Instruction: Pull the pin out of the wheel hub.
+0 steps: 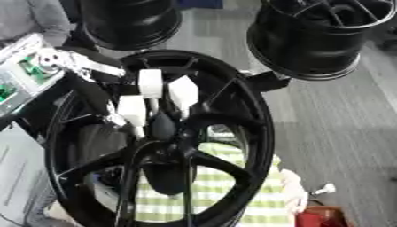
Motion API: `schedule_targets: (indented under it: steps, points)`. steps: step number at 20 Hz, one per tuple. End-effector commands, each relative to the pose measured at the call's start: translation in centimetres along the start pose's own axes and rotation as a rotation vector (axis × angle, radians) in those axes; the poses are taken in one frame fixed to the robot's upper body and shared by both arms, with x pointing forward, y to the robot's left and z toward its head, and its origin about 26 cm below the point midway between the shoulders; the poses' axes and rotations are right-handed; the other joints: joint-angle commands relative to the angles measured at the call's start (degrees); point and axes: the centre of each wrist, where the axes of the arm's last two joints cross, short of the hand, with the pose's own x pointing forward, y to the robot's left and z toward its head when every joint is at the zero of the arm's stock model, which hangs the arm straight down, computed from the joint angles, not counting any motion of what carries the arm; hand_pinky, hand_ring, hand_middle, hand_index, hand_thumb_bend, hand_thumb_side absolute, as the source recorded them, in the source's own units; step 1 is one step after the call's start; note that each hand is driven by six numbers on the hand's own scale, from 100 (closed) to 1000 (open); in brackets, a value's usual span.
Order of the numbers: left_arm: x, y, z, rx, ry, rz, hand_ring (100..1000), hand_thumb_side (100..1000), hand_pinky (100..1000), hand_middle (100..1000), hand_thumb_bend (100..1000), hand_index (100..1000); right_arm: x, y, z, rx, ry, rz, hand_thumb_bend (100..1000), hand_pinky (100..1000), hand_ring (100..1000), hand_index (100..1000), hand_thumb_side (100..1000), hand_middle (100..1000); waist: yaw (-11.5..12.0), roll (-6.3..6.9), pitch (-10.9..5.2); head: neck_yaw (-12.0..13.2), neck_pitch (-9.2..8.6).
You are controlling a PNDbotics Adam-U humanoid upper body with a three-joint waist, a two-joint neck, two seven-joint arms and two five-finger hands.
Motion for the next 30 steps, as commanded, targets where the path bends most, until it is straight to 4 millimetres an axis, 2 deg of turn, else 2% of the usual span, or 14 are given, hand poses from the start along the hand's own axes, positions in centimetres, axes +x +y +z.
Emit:
schedule_targets:
  steps: [1, 8, 16, 23, 27, 28, 29, 30]
  points:
    - [0.0, 0.6, 1.4, 0.025, 0.042, -0.025, 734, 392, 755, 681, 558, 774, 0.5, -0.9, -0.6, -0.024, -0.02, 0.011, 100, 823, 796, 796, 660, 756, 0.0, -0.15, -1.04, -0.4, 0.27]
    - [1.3, 0.6, 2.1, 0.052, 0.068, -0.082, 722, 389, 743, 665, 501, 763, 0.3, -0.9, -0.6, -0.021, -0.012, 0.013, 100, 822, 796, 795, 660, 755, 0.1, -0.14, -1.04, -0.8, 0.27]
    - [2.6, 0.4, 2.9, 0.113, 0.143, -0.2, 696, 327, 719, 634, 424, 749, 0.0, -0.9, -0.6, -0.025, -0.002, 0.01, 100, 821, 796, 794, 661, 755, 0.1, -0.11, -1.1, -0.6, 0.27]
    - [3.2, 0.4, 2.4, 0.109, 0.131, -0.199, 682, 335, 708, 621, 422, 742, 0.0, -0.8, -0.6, -0.025, -0.001, 0.006, 100, 820, 796, 794, 661, 754, 0.0, -0.03, -1.09, -0.6, 0.27]
    - [3.5, 0.5, 2.4, 0.113, 0.127, -0.188, 654, 302, 696, 594, 349, 714, -0.1, -0.8, -0.6, -0.026, 0.002, 0.006, 100, 820, 796, 793, 662, 754, -0.1, 0.05, -1.08, -0.6, 0.27]
    - [3.6, 0.6, 2.5, 0.117, 0.126, -0.186, 629, 266, 684, 568, 288, 694, -0.1, -0.8, -0.6, -0.026, 0.003, 0.006, 100, 820, 796, 793, 662, 754, -0.1, 0.07, -1.09, -0.6, 0.27]
    - [3.7, 0.7, 2.6, 0.121, 0.125, -0.183, 627, 262, 683, 565, 282, 692, -0.1, -0.8, -0.6, -0.026, 0.005, 0.007, 100, 820, 796, 793, 662, 754, -0.1, 0.08, -1.09, -0.6, 0.27]
    - [3.8, 0.7, 2.6, 0.124, 0.125, -0.18, 614, 235, 678, 544, 237, 676, -0.2, -0.8, -0.6, -0.027, 0.005, 0.007, 100, 820, 796, 793, 662, 754, 0.0, 0.1, -1.1, -0.6, 0.27]
